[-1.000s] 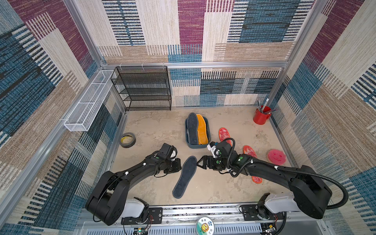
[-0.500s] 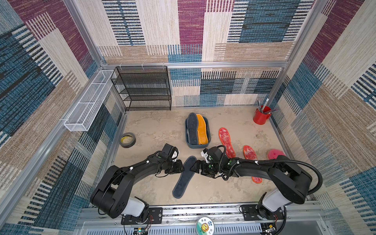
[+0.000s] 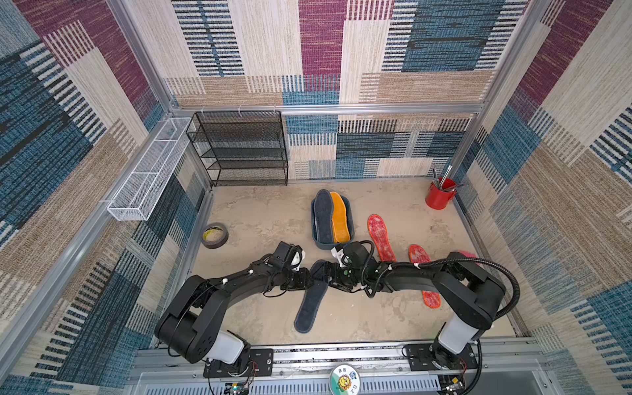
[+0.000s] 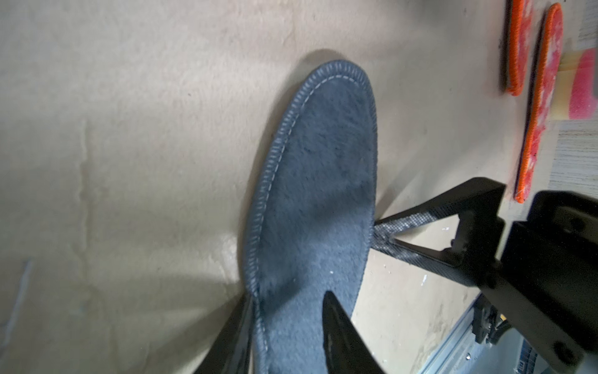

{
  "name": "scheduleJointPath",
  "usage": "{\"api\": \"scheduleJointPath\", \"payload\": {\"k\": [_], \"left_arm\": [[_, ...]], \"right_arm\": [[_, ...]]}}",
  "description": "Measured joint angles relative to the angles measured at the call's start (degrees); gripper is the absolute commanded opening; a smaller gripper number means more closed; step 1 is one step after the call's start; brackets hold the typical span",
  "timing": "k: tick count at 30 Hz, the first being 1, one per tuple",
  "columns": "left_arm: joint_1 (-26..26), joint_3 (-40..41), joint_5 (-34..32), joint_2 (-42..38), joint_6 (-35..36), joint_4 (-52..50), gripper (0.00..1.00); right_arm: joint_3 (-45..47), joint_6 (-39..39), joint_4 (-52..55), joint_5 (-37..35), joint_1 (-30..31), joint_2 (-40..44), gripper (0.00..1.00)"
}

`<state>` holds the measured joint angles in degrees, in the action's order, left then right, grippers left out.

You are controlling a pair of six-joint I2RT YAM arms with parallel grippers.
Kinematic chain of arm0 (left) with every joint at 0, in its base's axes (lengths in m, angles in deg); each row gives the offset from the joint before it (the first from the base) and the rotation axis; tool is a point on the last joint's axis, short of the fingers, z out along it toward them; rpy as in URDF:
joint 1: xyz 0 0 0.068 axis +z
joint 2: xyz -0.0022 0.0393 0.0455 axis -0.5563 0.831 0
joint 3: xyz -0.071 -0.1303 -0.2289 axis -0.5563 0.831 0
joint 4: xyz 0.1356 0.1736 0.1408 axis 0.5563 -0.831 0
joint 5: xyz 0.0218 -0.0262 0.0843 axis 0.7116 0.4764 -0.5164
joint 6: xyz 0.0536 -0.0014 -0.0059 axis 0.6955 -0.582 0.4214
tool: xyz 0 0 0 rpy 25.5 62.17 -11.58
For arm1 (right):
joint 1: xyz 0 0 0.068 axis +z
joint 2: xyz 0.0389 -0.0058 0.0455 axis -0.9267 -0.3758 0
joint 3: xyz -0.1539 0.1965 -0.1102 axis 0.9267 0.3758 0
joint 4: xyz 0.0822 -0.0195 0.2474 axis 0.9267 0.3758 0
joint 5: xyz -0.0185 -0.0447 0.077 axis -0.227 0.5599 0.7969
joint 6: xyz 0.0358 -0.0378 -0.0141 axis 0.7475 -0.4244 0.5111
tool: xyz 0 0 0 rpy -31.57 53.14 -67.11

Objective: Put the insoles into the storage box
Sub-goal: Pick up the insole from the center of the board.

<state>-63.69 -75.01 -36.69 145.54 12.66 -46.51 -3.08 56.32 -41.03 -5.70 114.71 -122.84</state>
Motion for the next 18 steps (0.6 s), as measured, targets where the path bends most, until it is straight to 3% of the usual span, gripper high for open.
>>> {"api": "scheduleJointPath", "payload": {"k": [6, 10, 18], "left_arm": [[-0.11, 1.20, 3.37, -0.59, -0.50, 3.17, 0.27], [-0.26, 1.79, 3.96, -1.57, -0.76, 0.35, 0.00], [-0.46, 1.95, 5.64, -3.17, -2.19, 0.22, 0.00]], "right_arm": [[1.05, 0.31, -2.16, 0.13, -0.63, 0.04, 0.98], [2.29, 0.90, -4.61, 0.52, -1.42, 0.20, 0.98], [2.75, 1.42, -5.42, 1.97, -1.75, 2.49, 0.98]]}}
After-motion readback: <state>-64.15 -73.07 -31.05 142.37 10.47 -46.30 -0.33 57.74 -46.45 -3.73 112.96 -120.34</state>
